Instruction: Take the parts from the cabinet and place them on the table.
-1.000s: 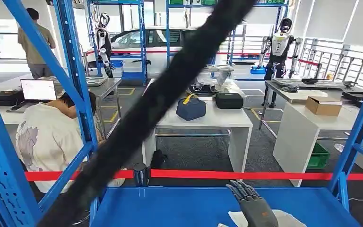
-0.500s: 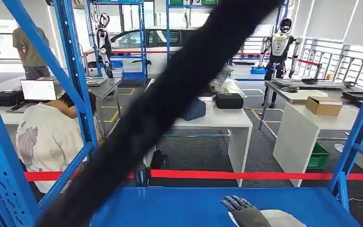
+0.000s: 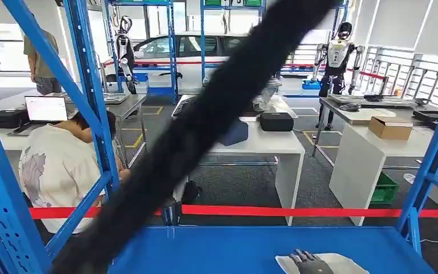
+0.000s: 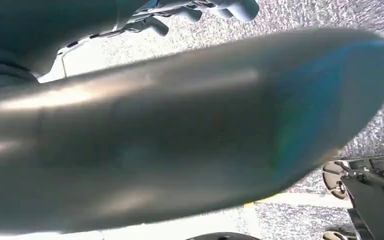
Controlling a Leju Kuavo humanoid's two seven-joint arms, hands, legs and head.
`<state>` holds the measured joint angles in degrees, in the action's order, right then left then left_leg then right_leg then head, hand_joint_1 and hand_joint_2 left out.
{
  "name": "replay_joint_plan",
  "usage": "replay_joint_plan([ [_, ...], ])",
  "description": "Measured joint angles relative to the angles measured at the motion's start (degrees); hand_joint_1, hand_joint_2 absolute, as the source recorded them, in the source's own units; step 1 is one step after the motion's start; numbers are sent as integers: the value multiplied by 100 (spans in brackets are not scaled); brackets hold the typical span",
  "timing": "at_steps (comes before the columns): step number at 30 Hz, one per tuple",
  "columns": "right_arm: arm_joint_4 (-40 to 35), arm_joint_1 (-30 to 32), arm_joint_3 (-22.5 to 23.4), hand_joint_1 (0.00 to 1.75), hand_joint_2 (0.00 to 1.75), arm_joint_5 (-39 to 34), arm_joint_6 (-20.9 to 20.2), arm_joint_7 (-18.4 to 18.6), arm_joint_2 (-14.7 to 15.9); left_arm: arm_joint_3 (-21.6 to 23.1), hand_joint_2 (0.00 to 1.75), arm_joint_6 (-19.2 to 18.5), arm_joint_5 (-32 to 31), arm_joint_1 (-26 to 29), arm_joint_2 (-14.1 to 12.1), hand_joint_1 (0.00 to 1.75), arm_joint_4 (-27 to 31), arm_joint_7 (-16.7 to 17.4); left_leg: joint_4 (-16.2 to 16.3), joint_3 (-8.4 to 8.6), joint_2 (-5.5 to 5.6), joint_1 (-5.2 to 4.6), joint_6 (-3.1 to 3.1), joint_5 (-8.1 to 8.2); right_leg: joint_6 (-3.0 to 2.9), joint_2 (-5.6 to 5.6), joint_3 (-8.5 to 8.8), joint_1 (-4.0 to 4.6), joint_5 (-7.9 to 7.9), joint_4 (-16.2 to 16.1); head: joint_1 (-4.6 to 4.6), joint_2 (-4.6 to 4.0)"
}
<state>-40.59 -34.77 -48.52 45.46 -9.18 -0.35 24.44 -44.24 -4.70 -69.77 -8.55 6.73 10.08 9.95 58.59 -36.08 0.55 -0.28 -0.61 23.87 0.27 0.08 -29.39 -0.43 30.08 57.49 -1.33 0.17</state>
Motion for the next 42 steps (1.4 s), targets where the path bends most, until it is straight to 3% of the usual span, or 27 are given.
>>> replay_joint_plan([
  [18, 508, 73, 172, 0, 175, 571, 337, 448, -199, -79, 0, -9, -35, -10, 11, 0, 0, 26, -1, 57, -2, 7, -2, 1, 3, -2, 60, 2, 8, -9, 0, 0],
  [19, 510, 83, 194, 72, 175, 601, 342, 466, -206, -81, 0, -9, -37, -12, 11, 0, -2, 28, -1, 60, -2, 7, -2, 2, 4, -3, 62, 2, 9, -9, 0, 0],
  [20, 512, 88, 208, 175, 175, 623, 348, 499, -214, -81, 0, -9, -41, -12, 13, 0, -2, 31, -1, 62, -3, 7, -2, 2, 4, -2, 64, 2, 9, -10, 0, 0],
  [42, 746, 318, 551, 175, 175, 909, 442, 640, -367, -142, 0, -9, -57, -12, 20, 0, -2, 33, -1, 74, -3, 8, -2, 3, 10, -5, 80, 3, 10, -10, -2, 0],
])
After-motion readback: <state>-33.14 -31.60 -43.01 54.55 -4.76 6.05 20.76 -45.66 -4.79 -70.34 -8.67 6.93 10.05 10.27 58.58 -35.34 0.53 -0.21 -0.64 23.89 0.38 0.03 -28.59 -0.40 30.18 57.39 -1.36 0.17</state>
